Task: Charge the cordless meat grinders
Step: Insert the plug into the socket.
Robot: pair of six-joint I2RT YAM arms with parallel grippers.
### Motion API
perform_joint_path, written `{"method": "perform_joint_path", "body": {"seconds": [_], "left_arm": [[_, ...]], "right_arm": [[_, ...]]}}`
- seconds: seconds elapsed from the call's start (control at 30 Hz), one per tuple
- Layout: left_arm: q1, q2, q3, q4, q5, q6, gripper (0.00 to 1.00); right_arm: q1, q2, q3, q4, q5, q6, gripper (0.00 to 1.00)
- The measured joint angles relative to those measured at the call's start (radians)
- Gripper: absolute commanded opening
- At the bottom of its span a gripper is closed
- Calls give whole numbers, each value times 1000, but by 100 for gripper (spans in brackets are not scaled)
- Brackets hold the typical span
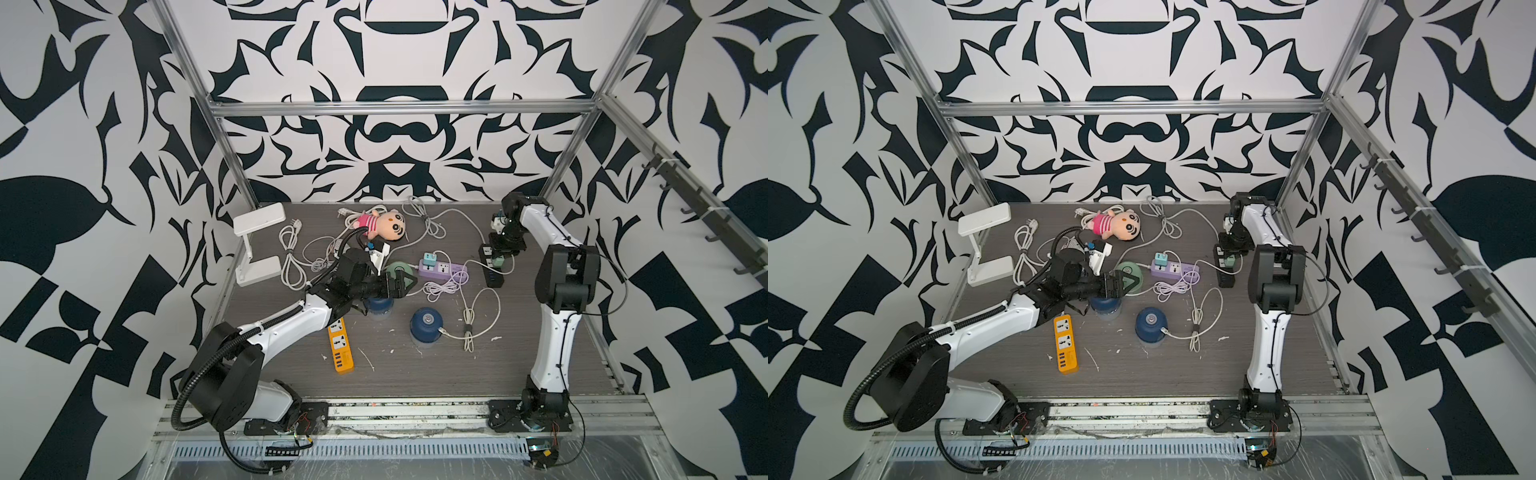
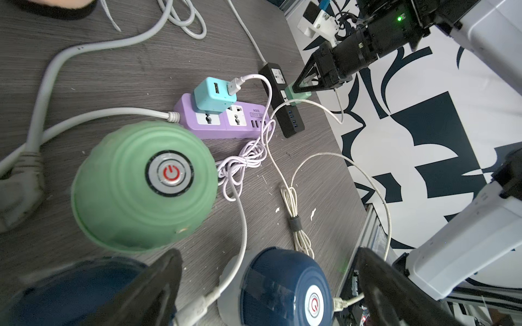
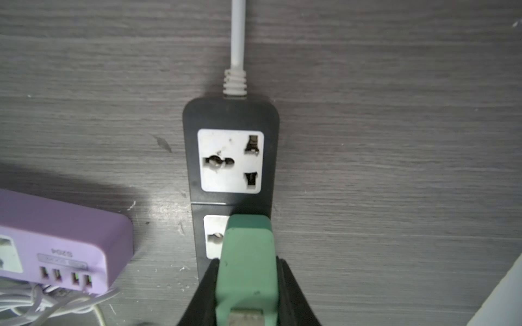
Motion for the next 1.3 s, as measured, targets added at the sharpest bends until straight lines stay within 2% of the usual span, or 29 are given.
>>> {"method": "perform_joint_path", "body": {"seconds": [0.2,0.4,0.63,0.8,0.87,1.0,1.1,1.2,1.3], "left_arm": [[0,-3,0,-14,3,2,95],[0,-42,0,-96,-2,29,94],[0,-163,-40,-237,-43,64,89],[-1,-209,-89,-267,-63,71,89],[-9,-220,-102,-260,-69,70,89],[-43,-225,-116,-237,-89,70,89],[-69,-225,-126,-217,-96,69,88],[-83,-225,-127,-211,-101,67,90],[-88,-227,-123,-215,-111,71,98]], "right_arm": [[0,-45,-78,71,-1,5,0],[-6,-48,-80,78,12,13,0],[-51,-3,-6,52,32,35,0],[-108,47,77,48,50,50,0],[-126,67,110,42,47,54,7],[-140,90,152,35,15,60,34],[-145,86,150,47,-20,89,50],[-145,55,129,77,-55,116,57],[-144,-2,111,92,-84,142,65]]}}
